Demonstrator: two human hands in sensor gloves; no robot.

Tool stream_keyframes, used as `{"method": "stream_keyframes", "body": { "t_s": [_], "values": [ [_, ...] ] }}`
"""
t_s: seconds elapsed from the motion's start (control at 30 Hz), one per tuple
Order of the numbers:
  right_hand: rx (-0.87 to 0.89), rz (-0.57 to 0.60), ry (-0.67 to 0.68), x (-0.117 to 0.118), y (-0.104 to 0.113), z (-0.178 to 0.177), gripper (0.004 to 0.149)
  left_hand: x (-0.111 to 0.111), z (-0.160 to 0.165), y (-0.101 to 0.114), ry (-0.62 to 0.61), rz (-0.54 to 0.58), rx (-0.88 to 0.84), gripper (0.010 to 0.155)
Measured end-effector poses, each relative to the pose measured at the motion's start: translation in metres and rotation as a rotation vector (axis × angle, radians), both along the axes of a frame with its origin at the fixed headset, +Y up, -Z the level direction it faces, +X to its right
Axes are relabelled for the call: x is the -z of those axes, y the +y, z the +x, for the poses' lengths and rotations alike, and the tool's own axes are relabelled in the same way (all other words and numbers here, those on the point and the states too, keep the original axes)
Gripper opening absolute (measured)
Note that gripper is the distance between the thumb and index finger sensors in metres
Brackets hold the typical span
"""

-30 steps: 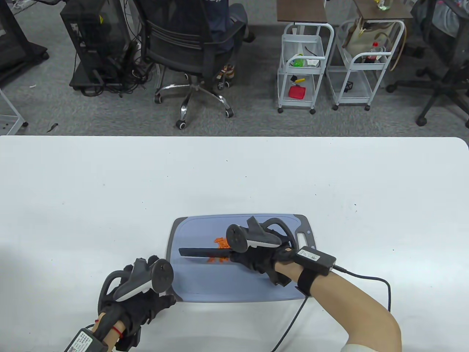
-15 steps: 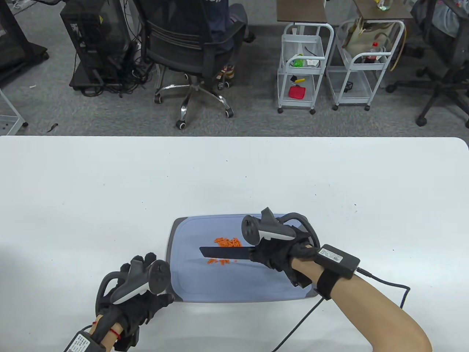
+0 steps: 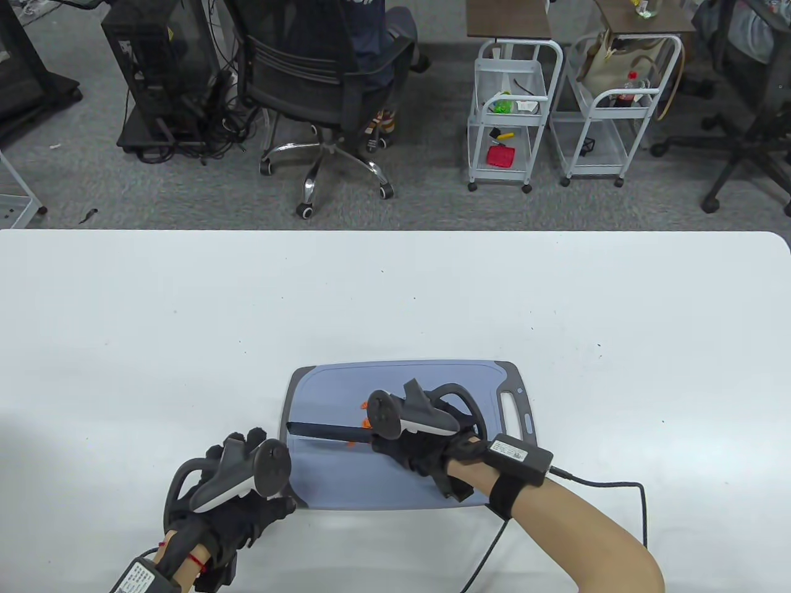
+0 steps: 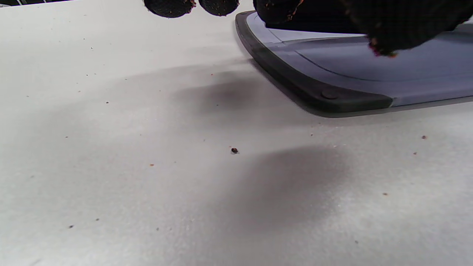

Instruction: Chop plasticine discs into granules with repetitive downward strikes

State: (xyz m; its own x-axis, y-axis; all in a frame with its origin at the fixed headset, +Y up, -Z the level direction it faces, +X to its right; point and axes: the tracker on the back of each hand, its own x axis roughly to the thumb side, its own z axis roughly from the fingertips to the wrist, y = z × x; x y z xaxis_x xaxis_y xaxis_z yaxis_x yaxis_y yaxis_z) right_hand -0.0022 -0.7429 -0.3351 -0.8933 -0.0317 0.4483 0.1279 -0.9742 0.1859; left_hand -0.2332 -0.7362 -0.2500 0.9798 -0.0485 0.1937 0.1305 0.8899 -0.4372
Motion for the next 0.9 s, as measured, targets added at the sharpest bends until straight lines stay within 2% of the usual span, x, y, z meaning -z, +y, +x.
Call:
{"method": "stream_keyframes", "body": {
  "t_s": [0.1, 0.23, 0.37, 0.43, 0.47, 0.5, 0.6, 0.67, 0.77, 0.9],
  "values": [
    [-0.03, 0.005, -0.021, -0.005, 0.002, 0.001, 0.06, -0.004, 0.001, -0.002, -0.011, -0.004, 0.022, 0.09],
    [-0.119, -0.063, -0.093, -0.007, 0.014, 0.044, 0.061, -0.003, -0.001, -0.001, -0.003, 0.005, 0.004, 0.089],
    [-0.183, -0.029, -0.153, -0.019, 0.034, 0.079, 0.059, -0.002, -0.001, 0.0, -0.002, 0.063, 0.01, 0.09],
    [-0.147, -0.035, -0.227, -0.025, 0.042, 0.091, 0.058, -0.002, 0.0, 0.0, -0.005, 0.081, 0.022, 0.09],
    [-0.028, -0.047, -0.272, -0.03, 0.046, 0.1, 0.058, -0.001, 0.001, 0.0, -0.006, 0.091, 0.023, 0.091],
    [0.052, -0.092, -0.31, -0.032, 0.045, 0.103, 0.059, -0.001, 0.001, 0.0, -0.005, 0.096, 0.022, 0.091],
    [0.238, -0.356, -0.414, -0.039, 0.029, 0.095, 0.058, -0.001, 0.002, 0.0, 0.0, 0.101, 0.018, 0.091],
    [0.24, -0.42, -0.42, -0.039, 0.017, 0.082, 0.058, -0.002, 0.002, -0.001, -0.004, 0.099, 0.026, 0.091],
    [0.208, -0.469, -0.452, -0.038, 0.005, 0.067, 0.057, -0.003, 0.002, -0.003, -0.01, 0.091, 0.034, 0.091],
    [0.209, -0.436, -0.535, -0.033, 0.007, 0.081, 0.057, -0.002, 0.001, -0.005, -0.008, 0.069, 0.034, 0.091]
  ]
}}
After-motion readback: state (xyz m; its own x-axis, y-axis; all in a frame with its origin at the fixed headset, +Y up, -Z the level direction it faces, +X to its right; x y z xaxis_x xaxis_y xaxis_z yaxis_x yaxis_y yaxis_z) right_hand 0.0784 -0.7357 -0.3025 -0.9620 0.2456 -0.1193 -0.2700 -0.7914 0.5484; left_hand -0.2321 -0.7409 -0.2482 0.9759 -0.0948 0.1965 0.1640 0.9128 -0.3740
